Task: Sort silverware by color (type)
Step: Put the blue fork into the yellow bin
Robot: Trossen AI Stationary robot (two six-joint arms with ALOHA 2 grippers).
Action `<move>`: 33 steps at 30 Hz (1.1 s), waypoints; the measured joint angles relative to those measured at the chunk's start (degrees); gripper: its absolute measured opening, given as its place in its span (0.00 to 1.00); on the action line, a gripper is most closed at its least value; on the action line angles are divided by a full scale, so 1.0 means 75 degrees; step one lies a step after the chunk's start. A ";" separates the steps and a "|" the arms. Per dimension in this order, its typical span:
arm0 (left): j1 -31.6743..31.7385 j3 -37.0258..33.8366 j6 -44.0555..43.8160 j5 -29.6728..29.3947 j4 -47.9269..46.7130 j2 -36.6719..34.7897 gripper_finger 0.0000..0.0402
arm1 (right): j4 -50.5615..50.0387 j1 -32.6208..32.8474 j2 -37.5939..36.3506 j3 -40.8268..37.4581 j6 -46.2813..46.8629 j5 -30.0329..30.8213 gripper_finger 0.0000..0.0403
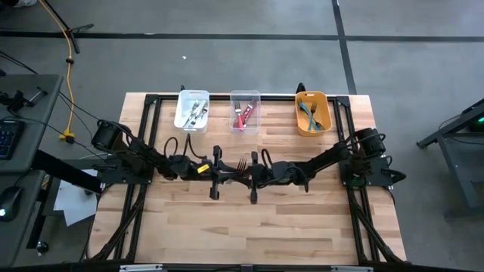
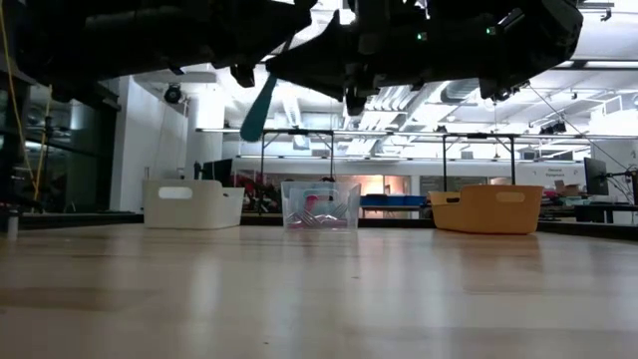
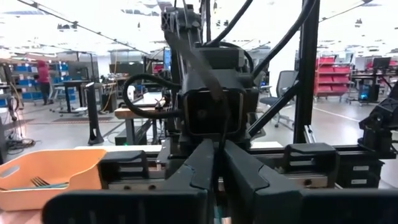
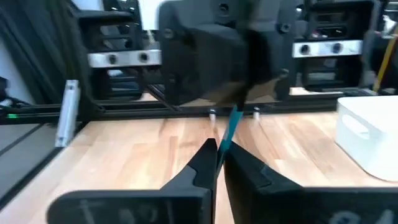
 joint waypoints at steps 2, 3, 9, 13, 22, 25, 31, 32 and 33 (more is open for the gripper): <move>-0.0003 0.0000 0.0003 -0.0003 -0.0014 0.0000 0.06 | -0.0058 0.0000 -0.0003 0.0000 -0.0010 0.0177 0.01; 0.0000 0.0000 -0.0002 -0.0006 -0.0016 0.0000 0.08 | -0.0088 0.0000 -0.0007 0.0000 -0.0029 0.0252 0.01; -0.0006 -0.0010 0.0061 -0.0168 -0.0100 0.0000 0.16 | -0.0594 0.0000 -0.0048 -0.0003 -0.0026 0.0394 0.01; -0.0092 -0.0128 0.0480 -0.0697 -0.0113 -0.0014 0.21 | -0.1156 -0.0002 -0.0310 -0.0003 -0.0010 0.0642 0.01; -0.0321 -0.0357 0.0992 -0.1803 -0.0393 -0.0304 0.26 | -0.3103 -0.0002 -0.1361 -0.0003 -0.0036 0.1682 0.01; -0.0303 -0.0574 0.0982 -0.1878 -0.0452 -0.0478 0.26 | -0.4019 -0.0108 -0.1805 -0.0003 0.0002 0.2124 0.01; -0.0065 -0.0815 0.0691 -0.1869 -0.0621 -0.0667 0.26 | -0.6405 -0.0648 -0.2951 -0.0003 0.0712 0.2218 0.00; -0.0001 -0.0828 0.0609 -0.1873 -0.0693 -0.0667 0.26 | -0.6816 -0.0795 -0.3156 -0.0003 0.0864 0.2213 0.00; 0.0063 -0.0836 0.0537 -0.1843 -0.0764 -0.0666 0.26 | -0.7330 -0.0949 -0.3379 -0.0003 0.1006 0.2223 0.00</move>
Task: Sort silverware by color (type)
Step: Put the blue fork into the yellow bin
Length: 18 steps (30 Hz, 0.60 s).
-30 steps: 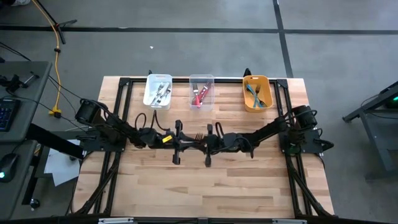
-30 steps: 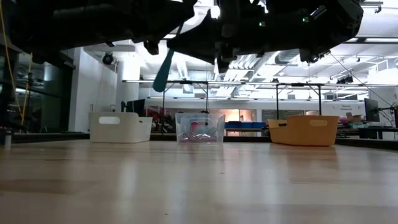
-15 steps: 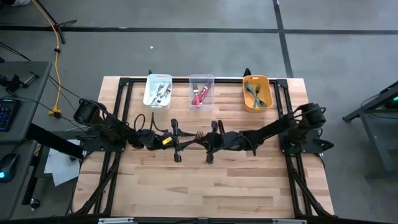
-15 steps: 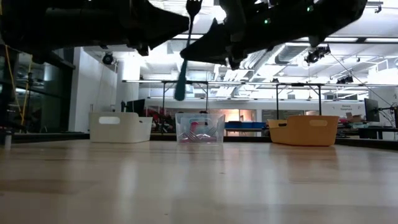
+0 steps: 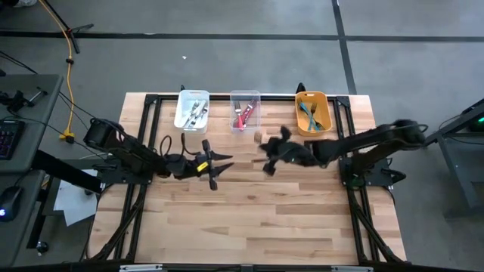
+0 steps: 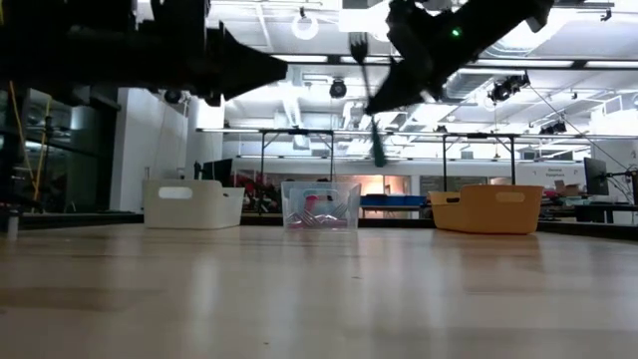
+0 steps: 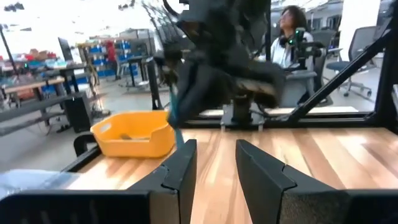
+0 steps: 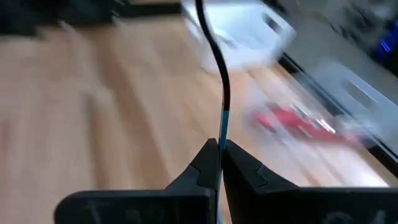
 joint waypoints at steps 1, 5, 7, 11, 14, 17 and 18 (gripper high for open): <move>0.0074 0.0005 -0.0100 0.0062 -0.0106 -0.0001 0.26 | -0.0401 -0.0170 -0.0192 0.0000 0.0116 0.0006 0.00; 0.0313 0.0015 -0.0487 0.0369 -0.0382 0.0002 0.26 | -0.2085 -0.1044 -0.0880 0.0001 0.0628 0.0003 0.00; 0.0393 0.0006 -0.0552 0.0477 -0.0415 0.0002 0.26 | -0.2796 -0.1561 -0.1146 0.0003 0.0737 -0.0002 0.00; 0.0395 0.0007 -0.0555 0.0492 -0.0413 0.0002 0.26 | -0.4228 -0.2628 -0.1353 0.0236 0.0821 0.0008 0.00; 0.0395 0.0009 -0.0553 0.0505 -0.0447 0.0002 0.26 | -0.4949 -0.3412 -0.1348 0.0517 0.0657 0.0002 0.00; 0.0395 0.0009 -0.0548 0.0505 -0.0517 0.0002 0.26 | -0.5125 -0.4132 -0.1330 0.0673 0.0389 -0.0030 0.00; 0.0395 0.0009 -0.0545 0.0505 -0.0525 0.0002 0.26 | -0.5172 -0.4374 -0.1330 0.0701 0.0274 -0.0076 0.00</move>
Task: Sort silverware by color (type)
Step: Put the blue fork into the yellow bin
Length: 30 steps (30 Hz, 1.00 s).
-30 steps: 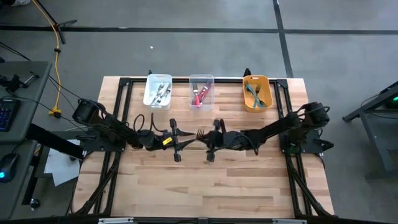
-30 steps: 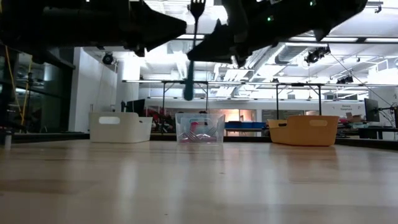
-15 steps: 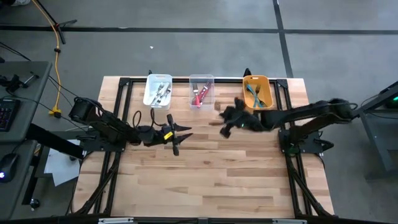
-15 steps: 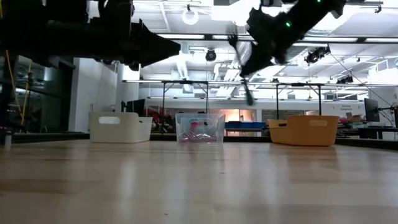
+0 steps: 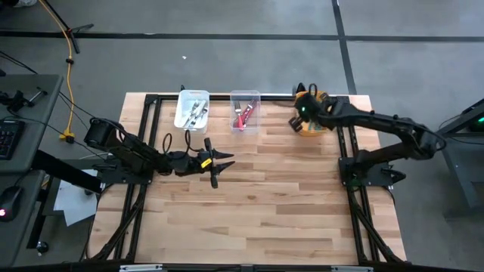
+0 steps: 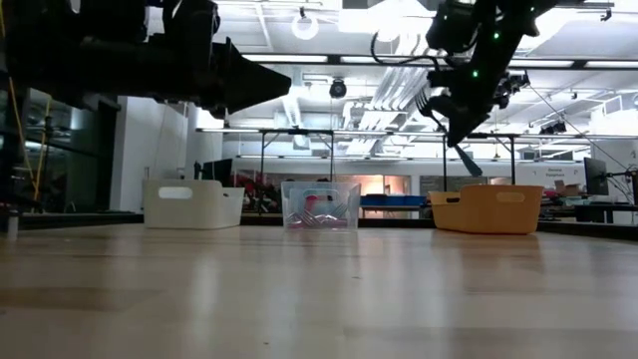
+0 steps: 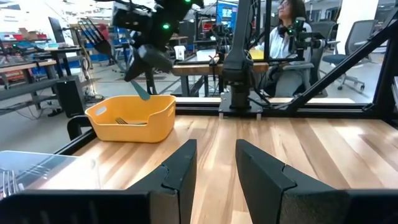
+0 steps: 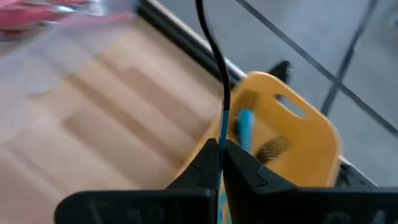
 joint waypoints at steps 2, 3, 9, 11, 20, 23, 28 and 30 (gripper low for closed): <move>0.0000 0.0000 -0.0003 0.0000 -0.0034 0.0000 0.26 | 0.0002 -0.0465 0.0050 0.0010 -0.0142 -0.0218 0.00; 0.0000 0.0000 -0.0025 0.0006 -0.0063 0.0000 0.26 | -0.0023 -0.0697 0.0098 0.0010 -0.0231 -0.0360 0.00; 0.0087 0.0000 -0.0137 0.0364 -0.0088 0.0000 0.26 | -0.0069 -0.1584 0.0687 0.0010 -0.0529 -0.0631 0.00; 0.0093 0.0000 -0.0157 0.0364 -0.0091 0.0000 0.26 | -0.0084 -0.1741 0.0965 0.0010 -0.0633 -0.0664 0.00; 0.0093 0.0000 -0.0143 0.0364 -0.0138 0.0000 0.26 | -0.0432 -0.2134 0.1761 0.0002 -0.0830 -0.0668 0.00; 0.0093 0.0000 -0.0140 0.0364 -0.0138 0.0000 0.26 | -0.0365 -0.2222 0.1861 0.0002 -0.0865 -0.0667 0.00; 0.0093 0.0000 -0.0137 0.0364 -0.0141 0.0000 0.26 | -0.0352 -0.2245 0.1969 -0.0001 -0.0884 -0.0670 0.02; 0.0093 0.0000 -0.0134 0.0364 -0.0141 0.0000 0.26 | -0.0349 -0.2245 0.2001 -0.0001 -0.0884 -0.0670 0.02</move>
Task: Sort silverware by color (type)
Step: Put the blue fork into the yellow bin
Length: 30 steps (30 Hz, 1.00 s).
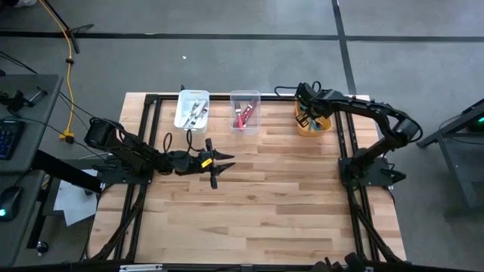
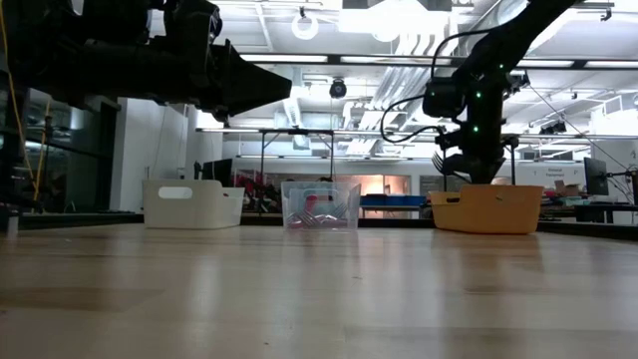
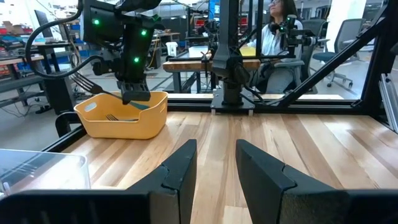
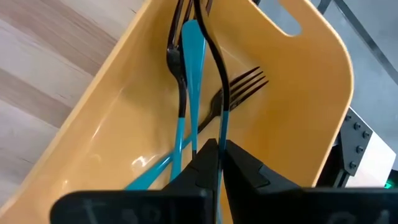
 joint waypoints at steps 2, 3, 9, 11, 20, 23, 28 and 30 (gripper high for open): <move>0.0000 0.0000 0.0000 0.0000 0.0000 0.0000 0.26 | 0.0000 -0.0030 0.0007 0.0000 0.0000 -0.0005 0.02; 0.0000 0.0000 0.0000 0.0000 0.0000 0.0000 0.26 | 0.0005 -0.0042 0.0007 0.0000 0.0015 -0.0001 0.02; 0.0016 0.0000 0.0005 0.0002 0.0000 0.0000 0.26 | -0.0490 -0.0085 0.0007 0.0149 0.0142 -0.0003 0.01; 0.0063 0.0000 0.0003 0.0010 0.0000 0.0000 0.26 | -0.0857 -0.0085 0.0007 0.0432 0.0330 -0.0003 0.01; 0.0149 0.0003 -0.0117 0.0031 -0.0009 0.0000 0.26 | -0.1744 -0.0085 0.0004 0.1106 0.0824 -0.0382 0.01; 0.0143 0.0003 -0.0140 0.0041 -0.0051 0.0000 0.26 | -0.1758 -0.0085 0.0036 0.0987 0.0828 -0.0433 0.01; 0.0143 0.0003 -0.0143 0.0038 -0.0167 0.0003 0.26 | -0.1803 -0.0090 0.0150 0.0898 0.0808 -0.0615 0.01; 0.0143 0.0003 -0.0143 0.0038 -0.0181 0.0003 0.26 | -0.1801 -0.0124 0.0218 0.0898 0.0792 -0.0652 0.01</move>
